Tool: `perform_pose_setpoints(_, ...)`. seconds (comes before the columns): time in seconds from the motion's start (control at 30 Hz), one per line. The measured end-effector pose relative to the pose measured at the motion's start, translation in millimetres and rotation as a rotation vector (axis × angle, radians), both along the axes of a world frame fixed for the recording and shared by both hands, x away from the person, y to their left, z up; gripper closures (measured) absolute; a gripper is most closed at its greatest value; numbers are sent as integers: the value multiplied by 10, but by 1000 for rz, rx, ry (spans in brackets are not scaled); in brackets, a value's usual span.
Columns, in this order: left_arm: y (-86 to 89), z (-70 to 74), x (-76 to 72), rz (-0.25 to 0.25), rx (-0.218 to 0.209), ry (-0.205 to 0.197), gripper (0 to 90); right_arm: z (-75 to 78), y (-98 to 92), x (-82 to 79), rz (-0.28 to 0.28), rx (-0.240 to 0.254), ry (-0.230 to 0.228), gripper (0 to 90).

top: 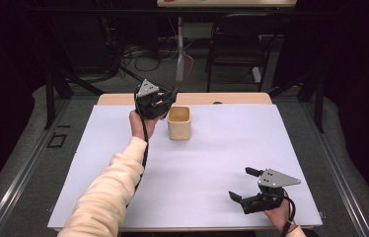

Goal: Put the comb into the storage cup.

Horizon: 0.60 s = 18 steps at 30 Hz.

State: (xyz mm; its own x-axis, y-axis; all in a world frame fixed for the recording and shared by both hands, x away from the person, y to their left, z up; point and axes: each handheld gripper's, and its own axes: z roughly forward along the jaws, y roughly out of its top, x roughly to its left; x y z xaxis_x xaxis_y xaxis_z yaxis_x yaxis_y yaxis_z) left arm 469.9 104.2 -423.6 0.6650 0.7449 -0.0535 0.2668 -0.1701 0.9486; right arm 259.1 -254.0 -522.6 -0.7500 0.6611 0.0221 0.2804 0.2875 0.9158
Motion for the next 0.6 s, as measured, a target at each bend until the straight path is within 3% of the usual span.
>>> perform_pose_setpoints(0.6,-119,-31,53,-8,-17,-39,720,1,1,-2,0,2,1,9)
